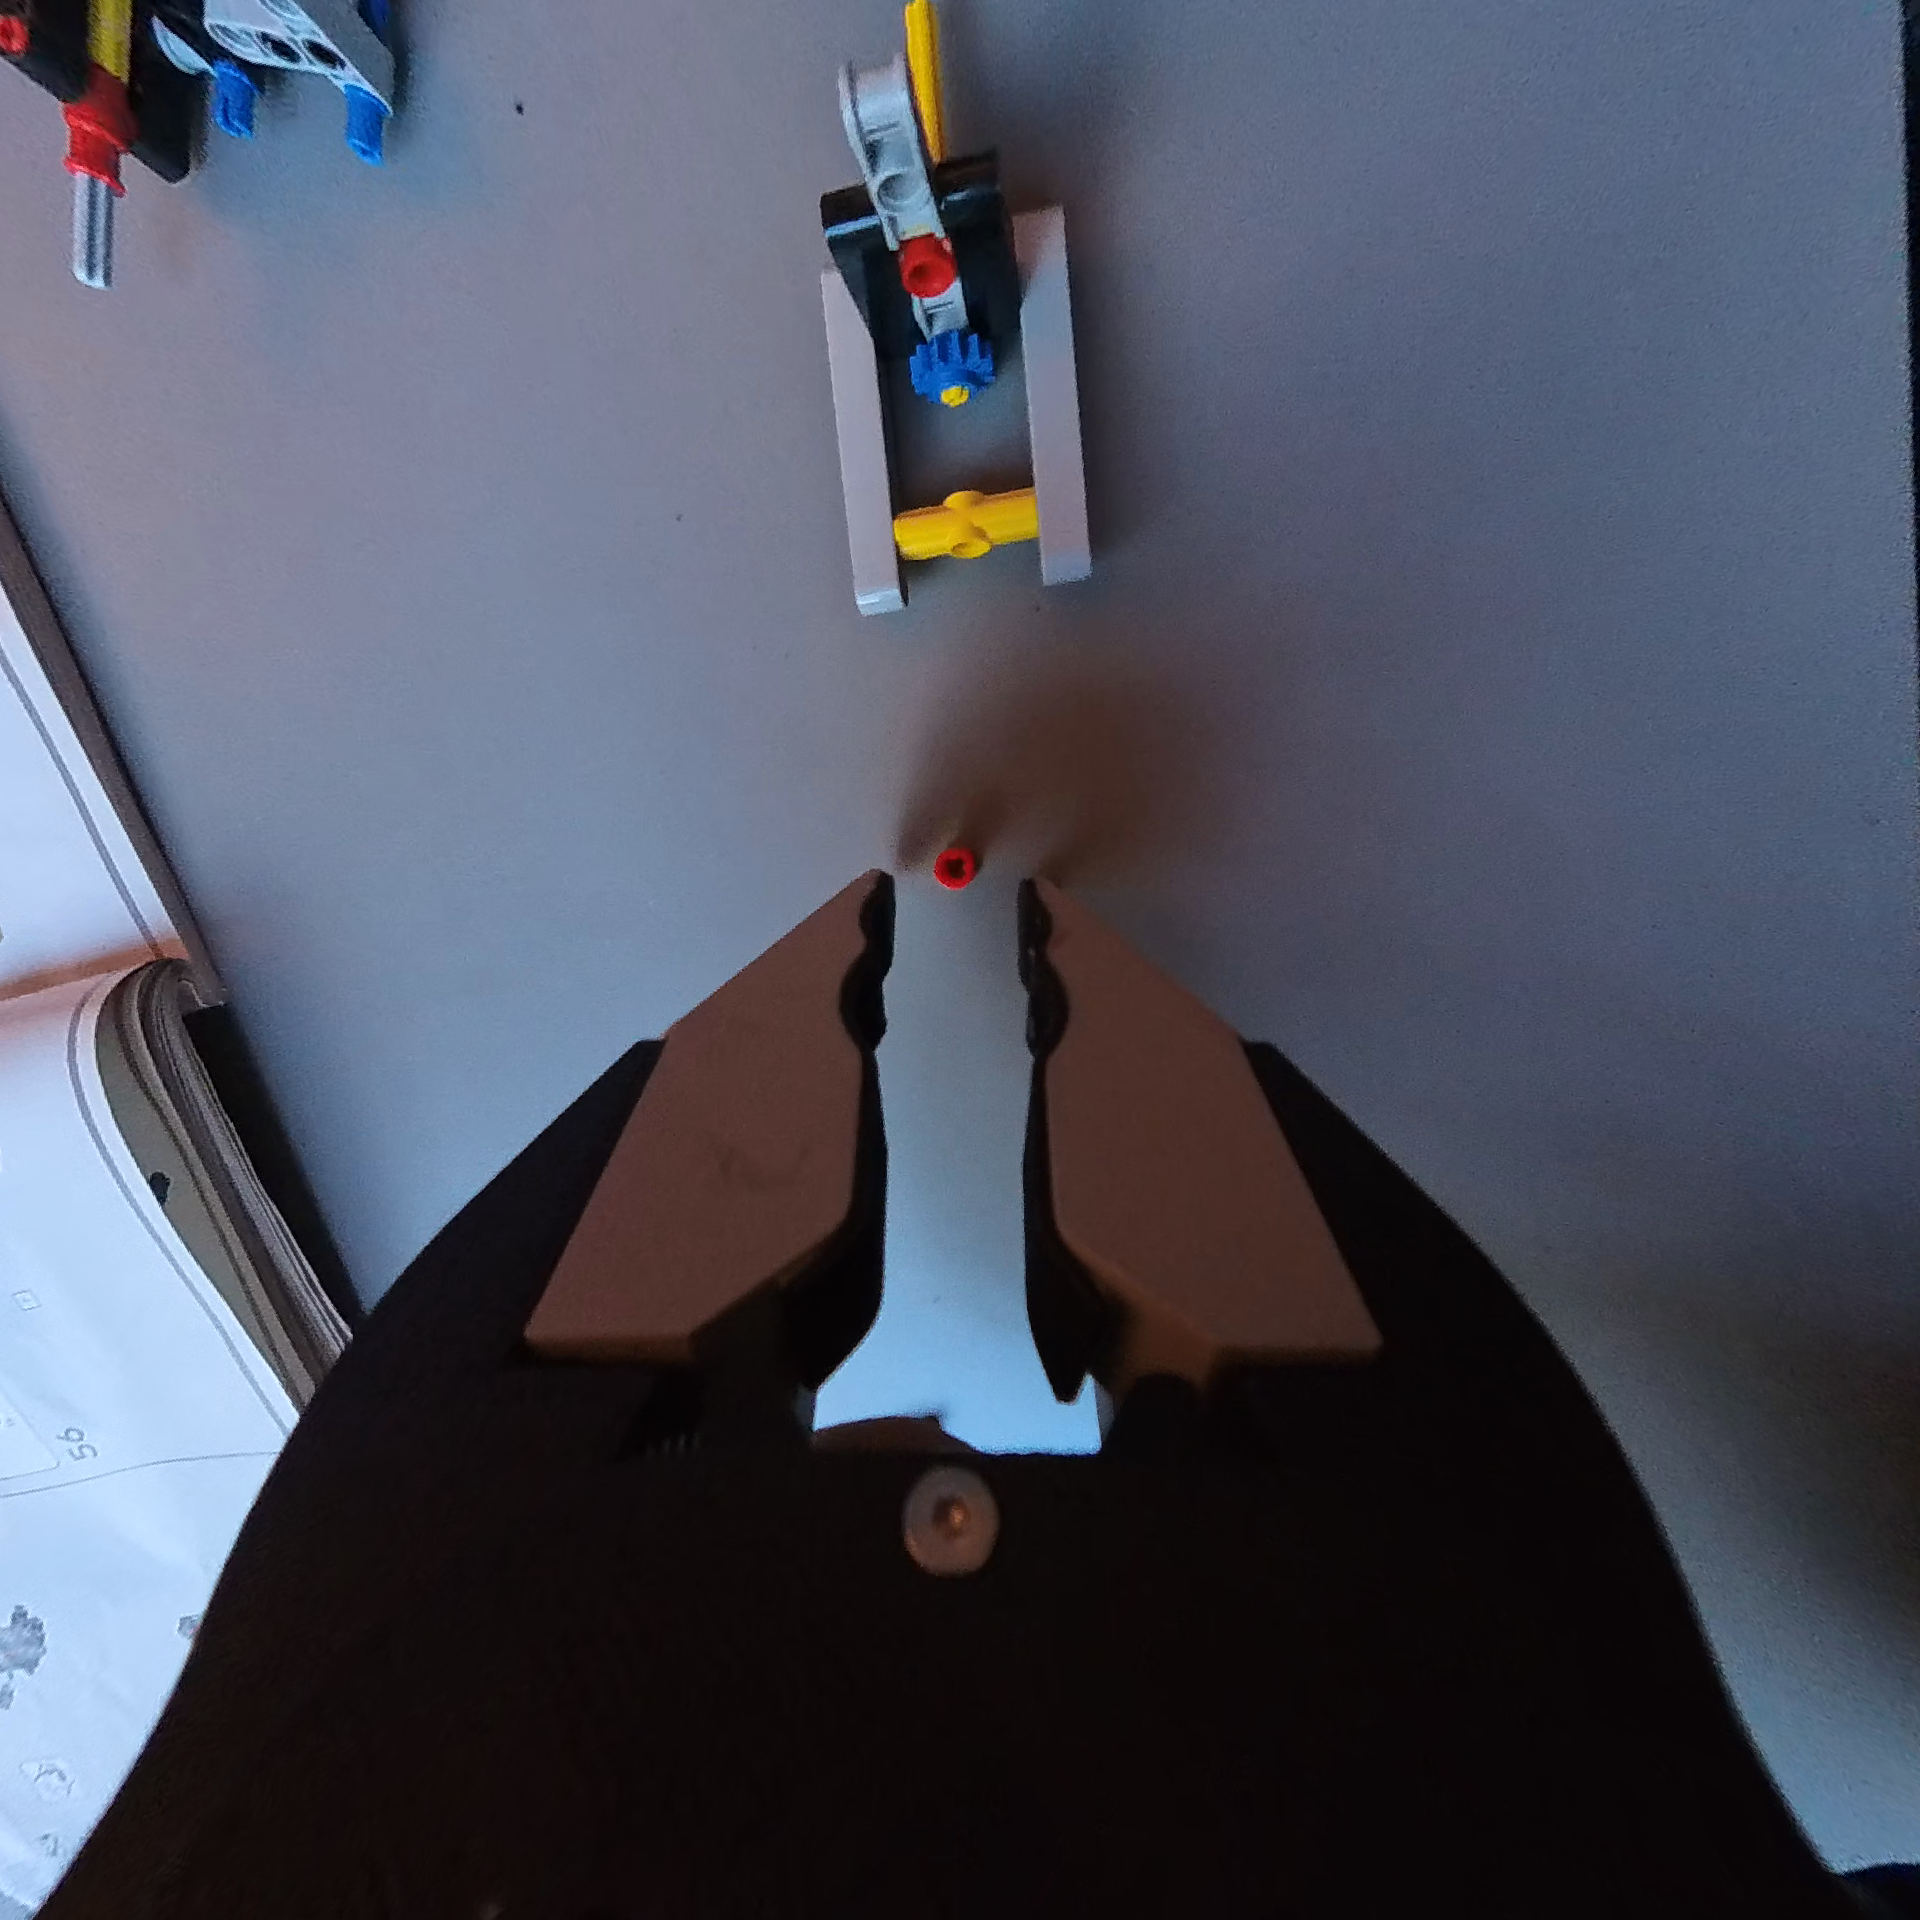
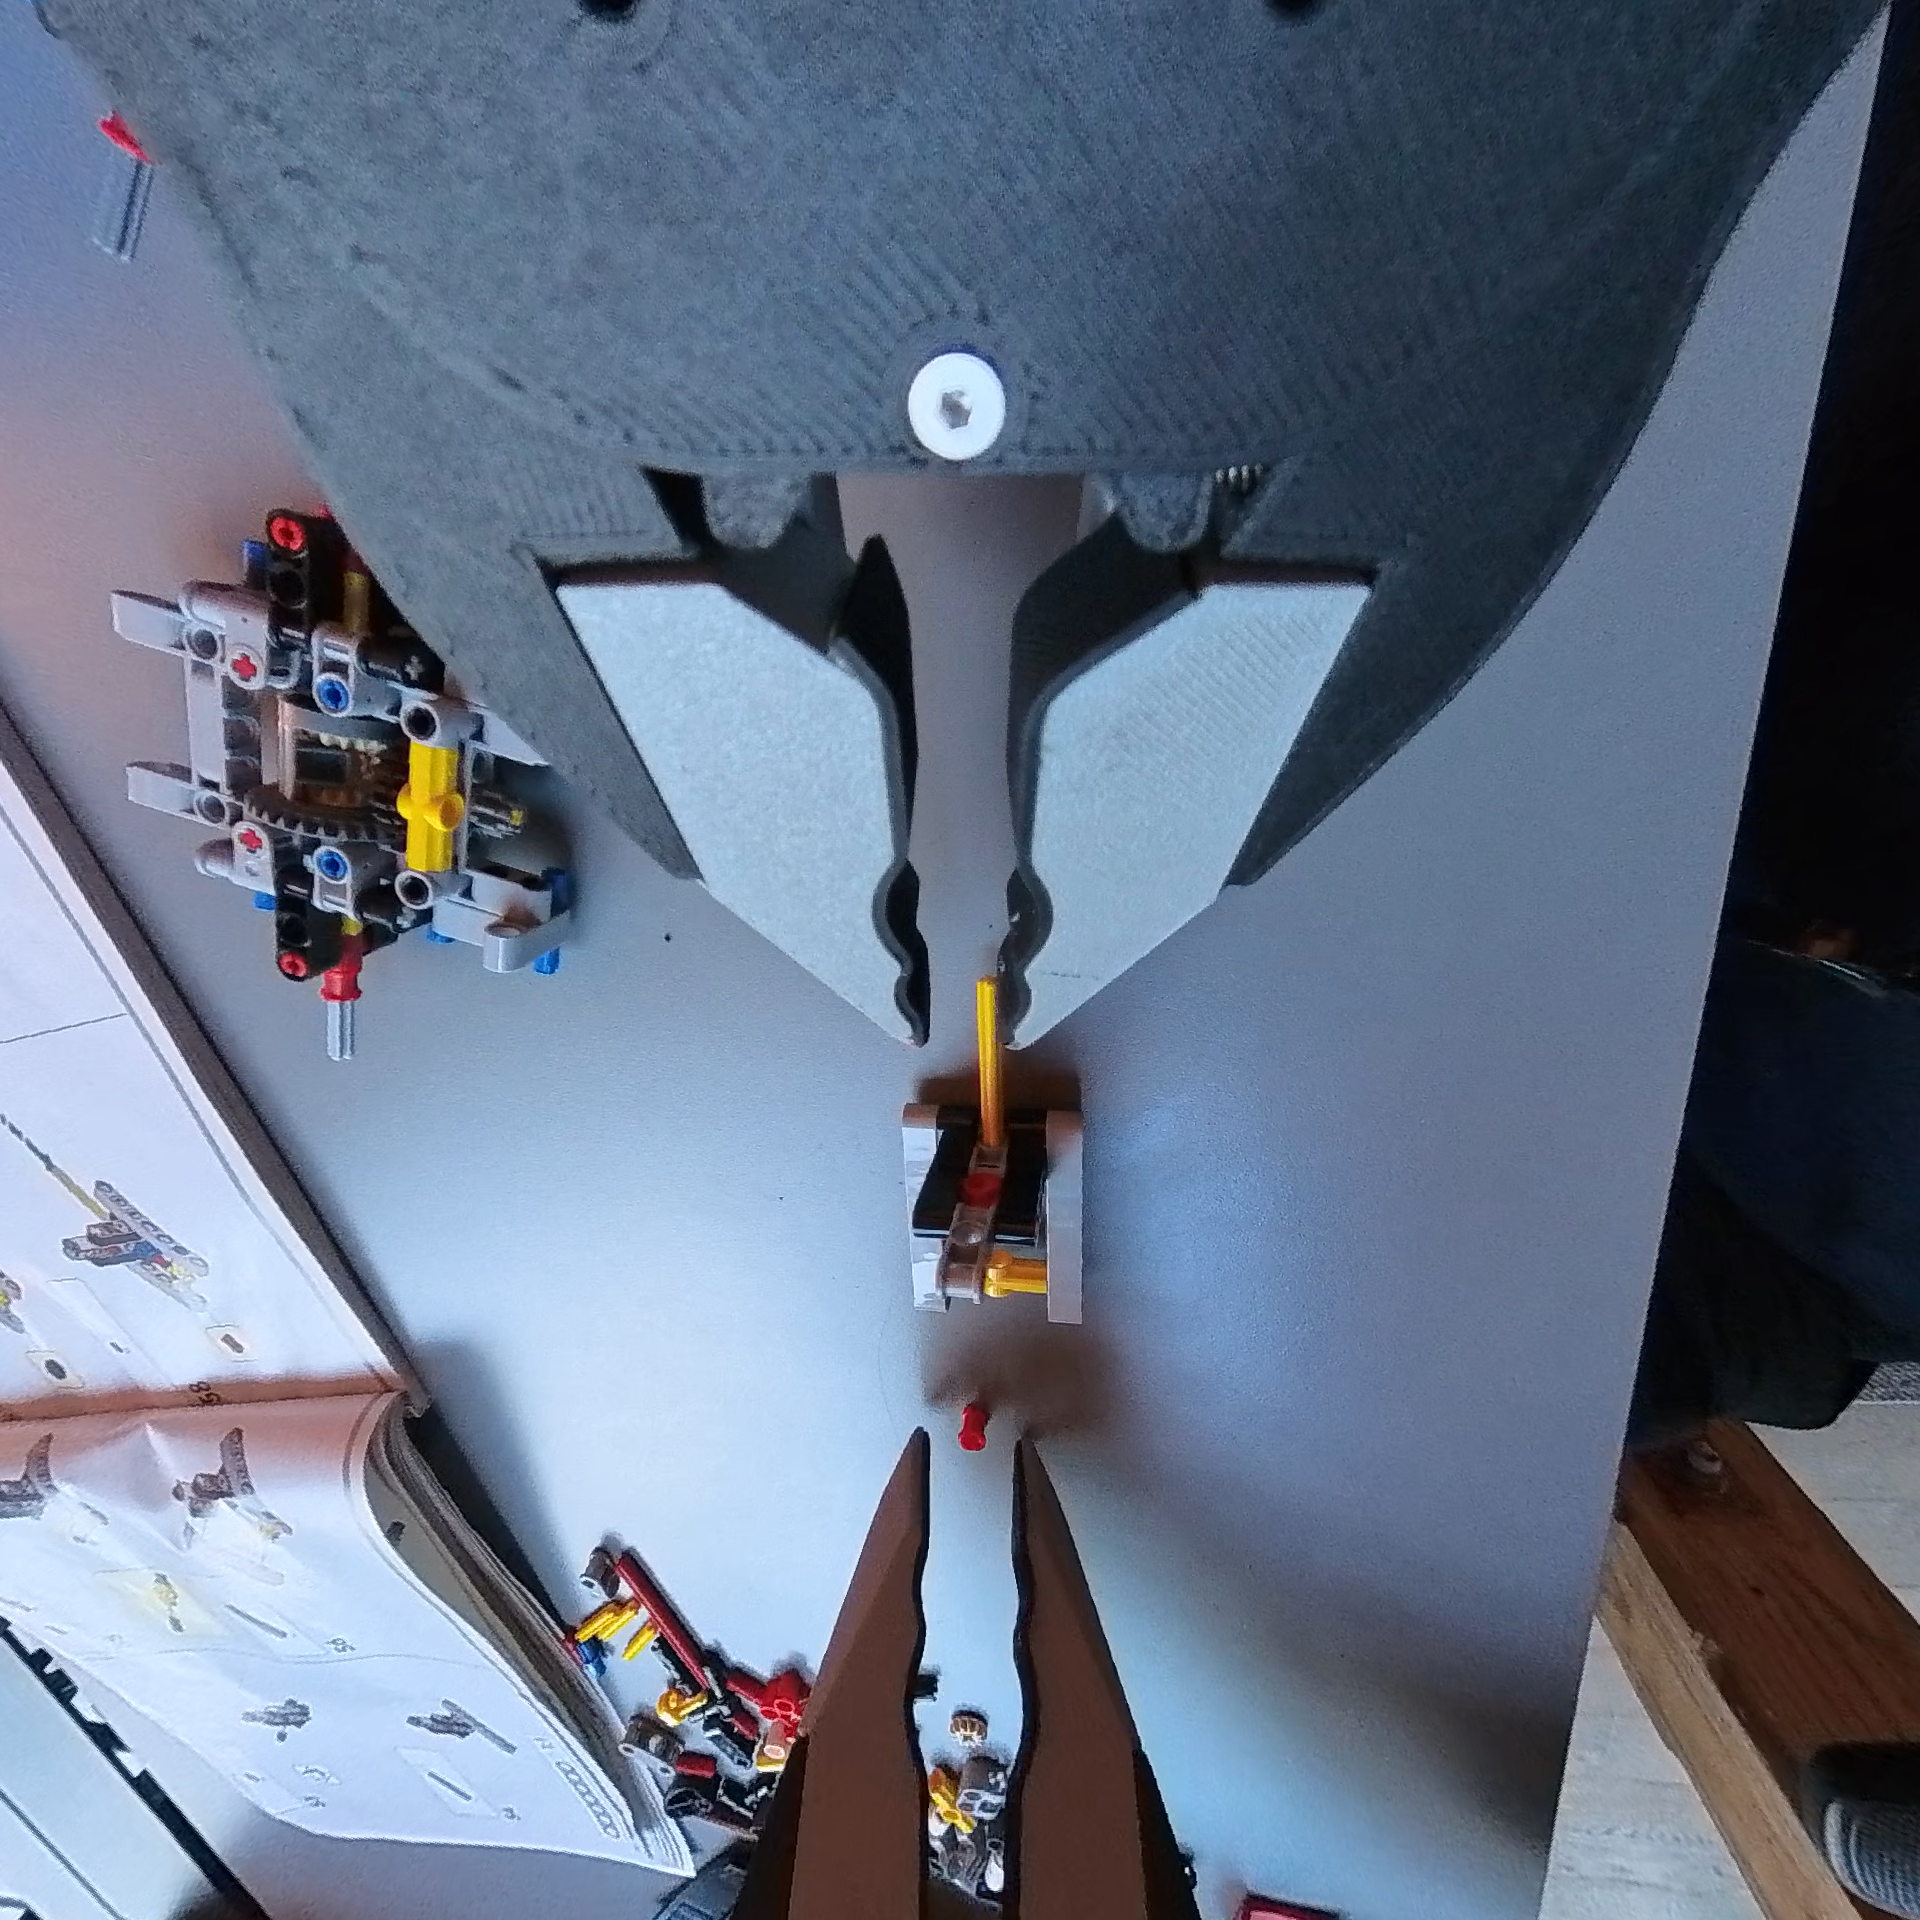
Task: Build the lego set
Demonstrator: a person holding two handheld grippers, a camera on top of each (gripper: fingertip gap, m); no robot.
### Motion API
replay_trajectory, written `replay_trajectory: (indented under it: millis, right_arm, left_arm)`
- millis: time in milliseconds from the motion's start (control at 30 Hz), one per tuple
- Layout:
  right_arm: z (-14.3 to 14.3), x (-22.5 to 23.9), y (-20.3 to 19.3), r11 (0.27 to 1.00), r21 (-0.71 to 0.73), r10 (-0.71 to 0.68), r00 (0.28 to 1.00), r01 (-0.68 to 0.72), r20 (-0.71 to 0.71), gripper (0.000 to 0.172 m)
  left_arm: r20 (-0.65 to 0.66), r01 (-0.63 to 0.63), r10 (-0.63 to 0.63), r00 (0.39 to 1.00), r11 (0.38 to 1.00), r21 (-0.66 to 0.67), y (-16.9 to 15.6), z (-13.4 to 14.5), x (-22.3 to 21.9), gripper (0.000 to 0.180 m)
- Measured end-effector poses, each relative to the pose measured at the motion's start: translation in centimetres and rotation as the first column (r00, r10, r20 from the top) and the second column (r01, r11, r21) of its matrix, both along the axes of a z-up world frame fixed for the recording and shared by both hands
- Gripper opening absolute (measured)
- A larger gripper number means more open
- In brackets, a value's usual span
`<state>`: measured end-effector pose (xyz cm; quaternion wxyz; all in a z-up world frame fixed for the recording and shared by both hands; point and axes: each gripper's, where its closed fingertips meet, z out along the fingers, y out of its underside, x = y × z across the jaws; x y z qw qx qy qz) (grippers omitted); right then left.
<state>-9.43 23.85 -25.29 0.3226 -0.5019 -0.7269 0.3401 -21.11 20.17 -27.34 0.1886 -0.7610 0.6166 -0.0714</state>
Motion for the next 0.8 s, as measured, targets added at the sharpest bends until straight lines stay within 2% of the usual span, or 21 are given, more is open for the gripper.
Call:
replay_trajectory:
  millis: [533,800]
  right_arm:
    - [0.04,0.12,0.05,1.000,-0.006,0.001,1.000,-0.001,-0.001,0.009]
    - [-0.04,0.12,0.05,1.000,-0.011,0.002,1.000,-0.002,0.006,0.009]
  left_arm:
    - [0.029,-0.033,0.033,0.999,0.999,-0.006,-0.02,0.71,-0.61,0.022]
    - [0.023,0.003,-0.003,1.000,1.000,-0.014,0.09,0.82,-0.15,0.019]
